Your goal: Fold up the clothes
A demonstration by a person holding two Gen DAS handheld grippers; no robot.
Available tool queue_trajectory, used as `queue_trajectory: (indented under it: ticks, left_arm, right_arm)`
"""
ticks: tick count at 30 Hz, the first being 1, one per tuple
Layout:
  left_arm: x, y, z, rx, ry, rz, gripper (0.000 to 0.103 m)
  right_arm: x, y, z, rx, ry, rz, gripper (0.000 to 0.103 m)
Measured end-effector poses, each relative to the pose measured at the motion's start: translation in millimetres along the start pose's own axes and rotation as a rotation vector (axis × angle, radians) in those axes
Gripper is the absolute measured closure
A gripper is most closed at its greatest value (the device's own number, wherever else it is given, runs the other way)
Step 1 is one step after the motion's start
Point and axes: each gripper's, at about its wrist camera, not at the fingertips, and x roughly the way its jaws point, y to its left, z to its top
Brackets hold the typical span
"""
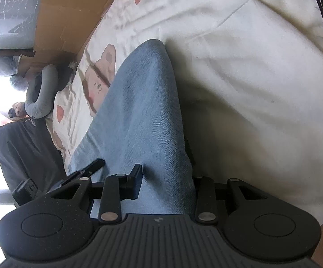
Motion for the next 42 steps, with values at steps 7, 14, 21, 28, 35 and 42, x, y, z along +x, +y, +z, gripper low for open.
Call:
queue_trajectory:
  ticks: [7,14,21,28,35,42]
  left_arm:
    - [9,1,18,0.031,-0.057,0.013,0.1]
    - [9,9,30,-0.008,-0.049,-0.016,0.1]
    - [-31,10,6,-0.045,-0.062,-0.035,0.098]
    - [-69,10,-42,-0.122,-0.047,-0.083,0.098]
    - [-101,19,-85,-0.239,-0.07,-0.116,0.098]
    - [-118,25,-121,-0.307,-0.096,-0.197,0.098]
  right_arm:
    - [1,-1,1,0.023,-0.053,-0.013,0.072]
    - [4,16,0,-0.01,-0.058,-0.084,0.093]
    - [-4,49,-1,-0.085,-0.05,-0.157,0.096]
    - [-17,96,-7,-0.142,-0.043,-0.199,0.097]
    - [-23,150,-17,-0.235,-0.02,-0.233,0.097]
    - [-18,197,-24,-0.346,0.028,-0.294,0.097]
